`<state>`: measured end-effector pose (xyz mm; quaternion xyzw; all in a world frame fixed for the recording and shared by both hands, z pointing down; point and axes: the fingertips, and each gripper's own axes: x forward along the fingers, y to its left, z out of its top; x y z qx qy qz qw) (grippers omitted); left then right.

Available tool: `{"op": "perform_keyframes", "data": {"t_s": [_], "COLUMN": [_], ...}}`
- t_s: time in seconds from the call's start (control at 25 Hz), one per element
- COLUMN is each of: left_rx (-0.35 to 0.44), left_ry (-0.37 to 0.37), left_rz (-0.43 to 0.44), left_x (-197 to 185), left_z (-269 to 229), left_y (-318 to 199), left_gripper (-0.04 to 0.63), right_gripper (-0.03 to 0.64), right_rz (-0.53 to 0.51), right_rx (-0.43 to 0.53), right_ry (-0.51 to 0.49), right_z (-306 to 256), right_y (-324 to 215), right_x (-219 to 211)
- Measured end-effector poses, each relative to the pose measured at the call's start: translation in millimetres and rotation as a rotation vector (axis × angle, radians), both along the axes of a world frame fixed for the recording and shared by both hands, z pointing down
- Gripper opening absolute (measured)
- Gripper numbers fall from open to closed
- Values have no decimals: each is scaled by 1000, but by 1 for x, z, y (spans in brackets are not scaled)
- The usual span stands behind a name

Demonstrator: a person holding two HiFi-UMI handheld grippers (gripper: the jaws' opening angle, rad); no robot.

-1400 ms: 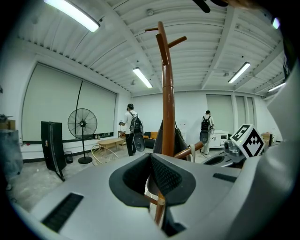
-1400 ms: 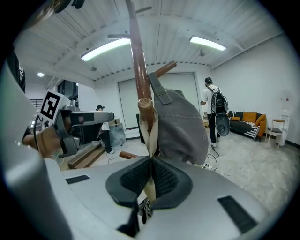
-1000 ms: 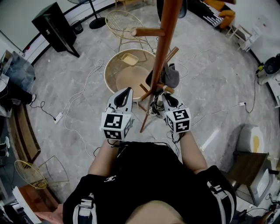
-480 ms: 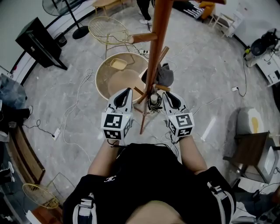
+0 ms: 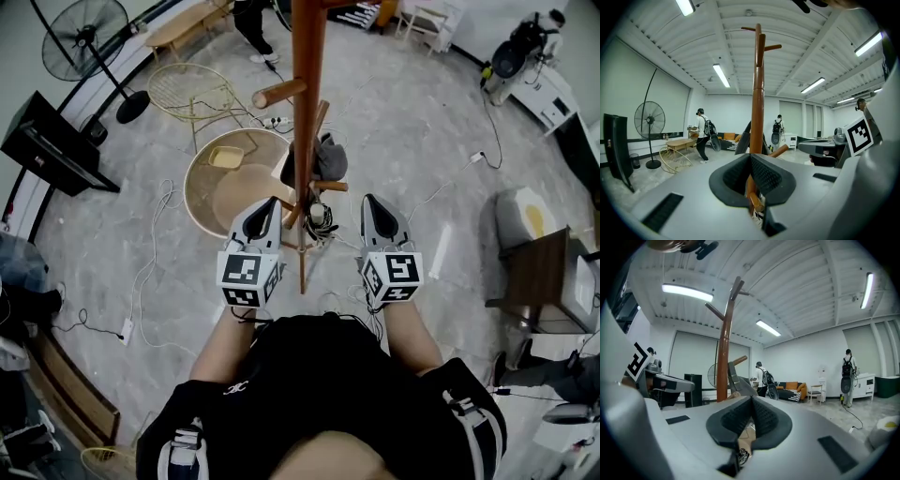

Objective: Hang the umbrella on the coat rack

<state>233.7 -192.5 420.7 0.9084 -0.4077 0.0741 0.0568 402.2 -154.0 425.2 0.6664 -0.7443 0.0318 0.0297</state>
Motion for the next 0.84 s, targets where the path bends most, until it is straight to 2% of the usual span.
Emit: {"op": "perform_keyframes", "data": {"t_s": [0.32,0.84], "left_rx": [-1,-4], "left_ry": [1,-5], "left_rz": [43,44], "left_x": [-4,-8], "left_z": [0,-1], "left_y": [6,9], "left_gripper": [18,18], "right_gripper": [14,14], "right_rz": [32,19], "right_rx": [-7,-12], "right_ry": [-6,11], "right_z": [1,5], "right_y": [9,9], "right_x": [-9,-20]}}
